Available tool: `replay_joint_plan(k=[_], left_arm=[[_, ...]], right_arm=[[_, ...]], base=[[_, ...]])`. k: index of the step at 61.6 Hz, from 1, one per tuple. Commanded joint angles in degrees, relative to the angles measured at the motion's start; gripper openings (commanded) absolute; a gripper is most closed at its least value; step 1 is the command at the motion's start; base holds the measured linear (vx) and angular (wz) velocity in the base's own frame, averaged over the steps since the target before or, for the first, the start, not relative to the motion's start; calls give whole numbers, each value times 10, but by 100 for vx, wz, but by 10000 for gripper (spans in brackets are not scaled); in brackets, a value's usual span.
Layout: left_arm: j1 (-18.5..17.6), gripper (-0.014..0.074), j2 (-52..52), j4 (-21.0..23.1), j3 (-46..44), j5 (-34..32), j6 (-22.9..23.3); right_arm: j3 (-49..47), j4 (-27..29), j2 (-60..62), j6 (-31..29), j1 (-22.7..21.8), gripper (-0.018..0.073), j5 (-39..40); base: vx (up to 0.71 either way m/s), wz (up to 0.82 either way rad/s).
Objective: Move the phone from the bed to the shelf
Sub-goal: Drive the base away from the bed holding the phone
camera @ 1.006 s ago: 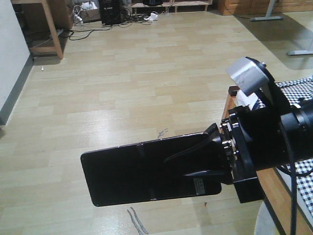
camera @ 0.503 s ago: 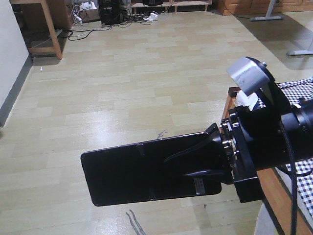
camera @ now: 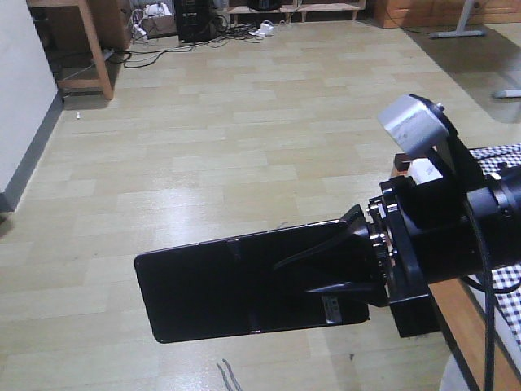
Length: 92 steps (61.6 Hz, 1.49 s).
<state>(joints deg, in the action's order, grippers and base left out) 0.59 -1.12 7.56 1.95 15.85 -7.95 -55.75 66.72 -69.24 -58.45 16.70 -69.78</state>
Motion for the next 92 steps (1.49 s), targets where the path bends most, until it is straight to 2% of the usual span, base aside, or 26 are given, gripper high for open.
replay_joint_plan(k=[1,92], left_arm=[[-2,1,-4,4,1,-42,2],[-2,1,-4,4,1,-42,2]], right_arm=[[-15,52,15,-5,0,-1,-42],[-15,52,15,-5,0,-1,-42]], base=[[10,15],[23,3]])
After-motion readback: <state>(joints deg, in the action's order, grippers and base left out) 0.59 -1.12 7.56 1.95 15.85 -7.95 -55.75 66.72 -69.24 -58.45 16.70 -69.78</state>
